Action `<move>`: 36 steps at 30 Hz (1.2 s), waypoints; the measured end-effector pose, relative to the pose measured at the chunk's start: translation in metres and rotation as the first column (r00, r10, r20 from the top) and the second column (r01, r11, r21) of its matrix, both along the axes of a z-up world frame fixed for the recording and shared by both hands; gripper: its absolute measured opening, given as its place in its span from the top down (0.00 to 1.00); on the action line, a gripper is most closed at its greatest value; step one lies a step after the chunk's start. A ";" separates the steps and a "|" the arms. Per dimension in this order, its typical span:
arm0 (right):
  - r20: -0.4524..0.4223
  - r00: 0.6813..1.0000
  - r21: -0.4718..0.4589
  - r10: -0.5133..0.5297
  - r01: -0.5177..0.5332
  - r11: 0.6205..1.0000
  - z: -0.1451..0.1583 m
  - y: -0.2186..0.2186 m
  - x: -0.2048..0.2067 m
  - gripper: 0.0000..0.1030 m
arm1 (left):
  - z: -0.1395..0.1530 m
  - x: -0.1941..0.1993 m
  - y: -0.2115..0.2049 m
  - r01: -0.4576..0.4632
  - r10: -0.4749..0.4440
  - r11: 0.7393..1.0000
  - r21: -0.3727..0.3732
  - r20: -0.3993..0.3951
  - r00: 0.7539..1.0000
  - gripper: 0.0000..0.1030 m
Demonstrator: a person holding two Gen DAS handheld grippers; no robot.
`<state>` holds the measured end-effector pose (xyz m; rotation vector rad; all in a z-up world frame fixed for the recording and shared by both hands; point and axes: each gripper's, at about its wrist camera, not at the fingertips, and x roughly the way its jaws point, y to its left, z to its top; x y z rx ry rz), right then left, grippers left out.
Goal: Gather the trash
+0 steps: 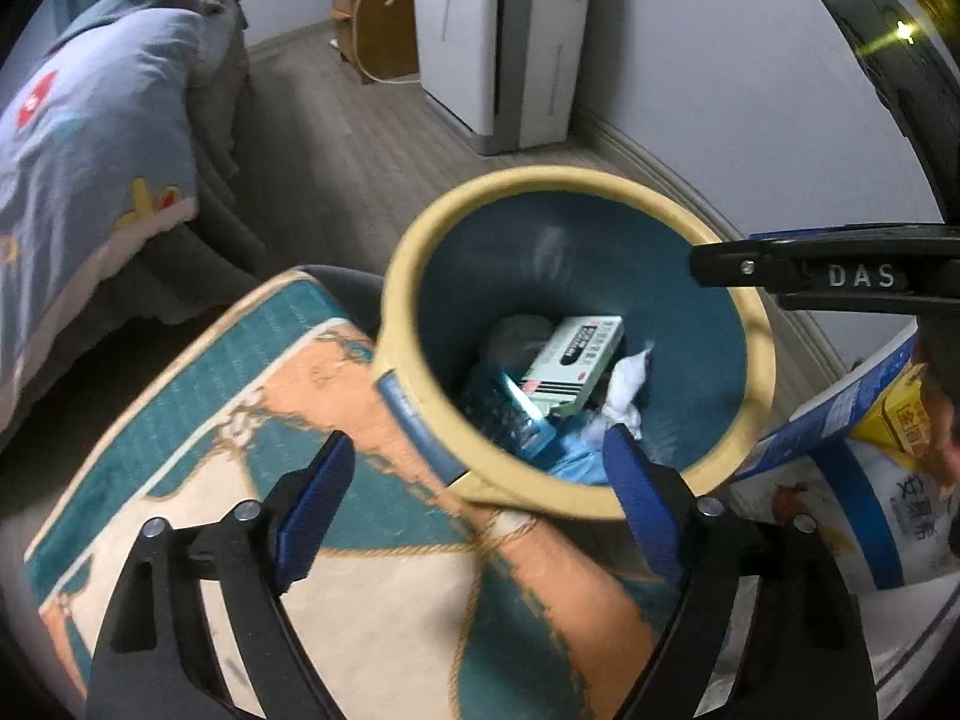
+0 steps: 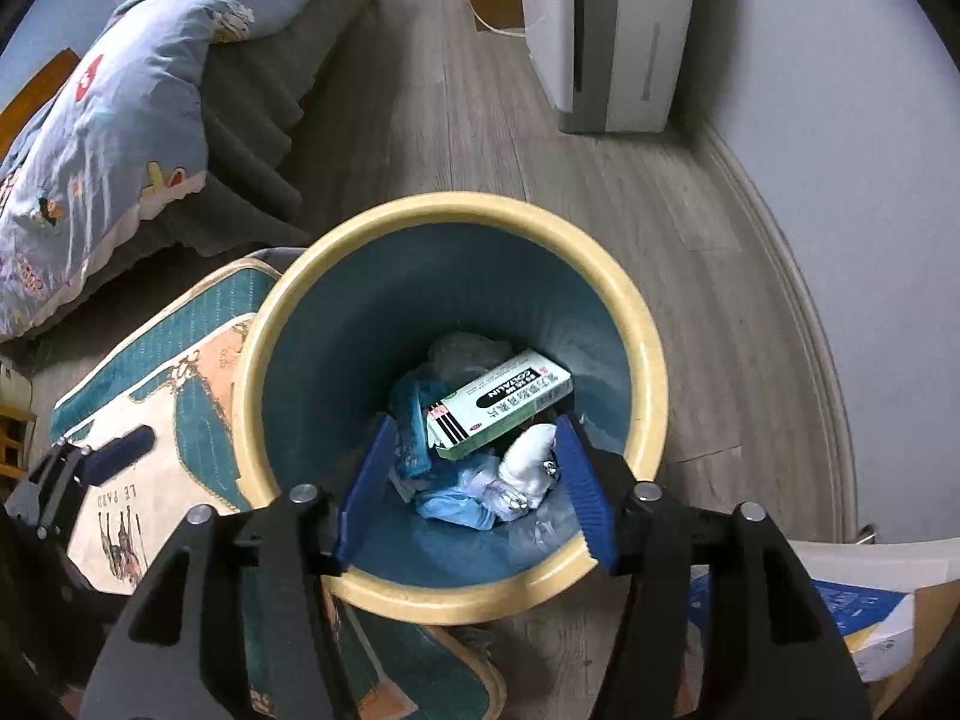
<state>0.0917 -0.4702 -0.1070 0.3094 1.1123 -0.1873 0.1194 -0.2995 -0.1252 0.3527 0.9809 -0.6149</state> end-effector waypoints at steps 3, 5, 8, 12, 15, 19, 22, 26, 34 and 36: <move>0.028 1.000 -0.014 0.011 -0.010 1.000 0.018 0.006 -0.014 0.41 | 0.021 -0.009 0.018 -0.029 0.030 0.999 -0.021 0.025 0.999 0.10; 0.050 0.999 0.000 0.001 -0.001 1.000 0.030 0.008 -0.025 0.37 | 0.037 -0.017 0.028 -0.044 0.046 0.998 -0.044 0.041 0.998 0.08; 0.100 0.995 0.028 -0.030 0.027 0.999 0.052 0.014 -0.048 0.26 | 0.061 -0.030 0.042 -0.069 0.074 0.994 -0.080 0.063 0.995 0.06; 0.163 0.985 0.028 -0.057 0.053 0.998 0.076 0.027 -0.085 0.08 | 0.085 -0.053 0.061 -0.143 0.153 0.982 -0.120 0.077 0.985 0.05; 0.182 0.979 0.022 -0.090 0.087 0.996 0.085 0.037 -0.111 0.06 | 0.100 -0.070 0.070 -0.184 0.198 0.972 -0.147 0.088 0.976 0.05; 0.170 0.979 -0.001 -0.108 0.109 0.994 0.084 0.048 -0.133 0.06 | 0.117 -0.093 0.082 -0.195 0.218 0.969 -0.151 0.156 0.963 0.05; 0.148 0.982 0.001 -0.118 0.119 0.993 0.080 0.056 -0.143 0.06 | 0.122 -0.098 0.092 -0.193 0.219 0.965 -0.177 0.142 0.965 0.05; 0.164 0.980 -0.031 -0.112 0.118 0.992 0.083 0.068 -0.148 0.06 | 0.118 -0.099 0.098 -0.185 0.210 0.967 -0.174 0.138 0.968 0.05; 0.207 0.969 -0.081 -0.132 0.152 0.985 0.091 0.082 -0.149 0.06 | 0.108 -0.104 0.095 -0.153 0.170 0.983 -0.098 0.185 0.968 0.05; 0.215 0.967 -0.087 -0.135 0.157 0.984 0.091 0.082 -0.150 0.06 | 0.106 -0.104 0.097 -0.149 0.162 0.985 -0.083 0.190 0.968 0.05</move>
